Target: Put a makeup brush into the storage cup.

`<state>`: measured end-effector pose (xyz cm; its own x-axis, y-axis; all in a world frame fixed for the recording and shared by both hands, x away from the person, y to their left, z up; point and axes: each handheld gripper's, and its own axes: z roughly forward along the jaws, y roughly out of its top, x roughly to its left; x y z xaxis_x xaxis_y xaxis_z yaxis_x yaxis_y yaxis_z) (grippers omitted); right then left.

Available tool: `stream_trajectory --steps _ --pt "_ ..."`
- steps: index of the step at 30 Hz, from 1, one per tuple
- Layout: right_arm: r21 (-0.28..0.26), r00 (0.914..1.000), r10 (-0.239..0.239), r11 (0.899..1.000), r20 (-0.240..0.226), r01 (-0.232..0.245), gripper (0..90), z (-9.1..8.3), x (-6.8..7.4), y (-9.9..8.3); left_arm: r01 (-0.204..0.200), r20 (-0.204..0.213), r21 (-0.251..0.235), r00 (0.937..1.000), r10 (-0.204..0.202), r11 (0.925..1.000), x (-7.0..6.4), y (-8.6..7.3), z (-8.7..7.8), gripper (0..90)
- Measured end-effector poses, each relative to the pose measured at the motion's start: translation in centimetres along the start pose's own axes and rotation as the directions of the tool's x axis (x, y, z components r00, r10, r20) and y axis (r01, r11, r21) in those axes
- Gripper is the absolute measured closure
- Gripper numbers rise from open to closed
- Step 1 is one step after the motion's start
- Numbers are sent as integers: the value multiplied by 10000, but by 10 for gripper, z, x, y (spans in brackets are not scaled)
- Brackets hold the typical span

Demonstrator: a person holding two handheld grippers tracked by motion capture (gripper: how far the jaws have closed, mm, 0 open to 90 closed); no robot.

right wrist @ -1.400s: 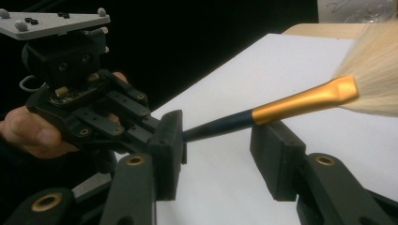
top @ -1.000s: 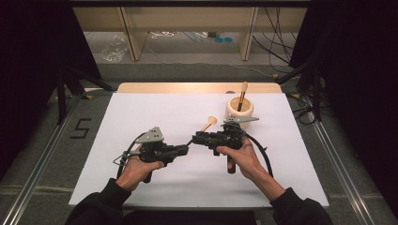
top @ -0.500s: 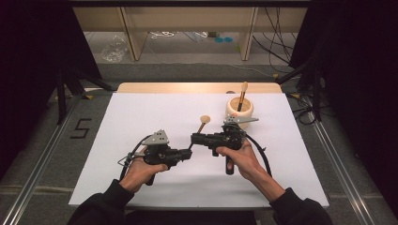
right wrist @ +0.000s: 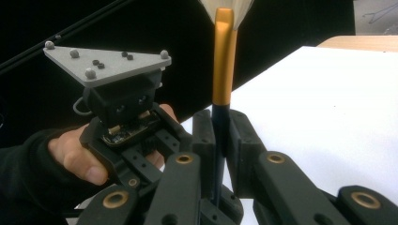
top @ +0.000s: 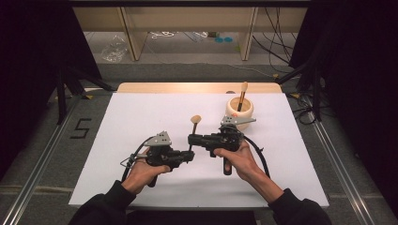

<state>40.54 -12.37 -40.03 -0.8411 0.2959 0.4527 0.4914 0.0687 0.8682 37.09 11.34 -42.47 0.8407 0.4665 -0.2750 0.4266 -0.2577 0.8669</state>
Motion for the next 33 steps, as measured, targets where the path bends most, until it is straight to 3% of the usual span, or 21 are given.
stream_trajectory --steps 17,28,33 --pt "48 9998 -210 9998 -37 210 832 3 2 0 -120 54 62 9999 119 9999 -3 -1 3 801" --pt "71 9984 -538 9985 154 537 832 0 2 1 -97 -508 -55 9987 94 9999 0 0 -5 503" --pt "102 9969 -709 9975 353 706 832 -3 0 2 -134 -642 -58 9978 130 9999 0 -1 -12 432"
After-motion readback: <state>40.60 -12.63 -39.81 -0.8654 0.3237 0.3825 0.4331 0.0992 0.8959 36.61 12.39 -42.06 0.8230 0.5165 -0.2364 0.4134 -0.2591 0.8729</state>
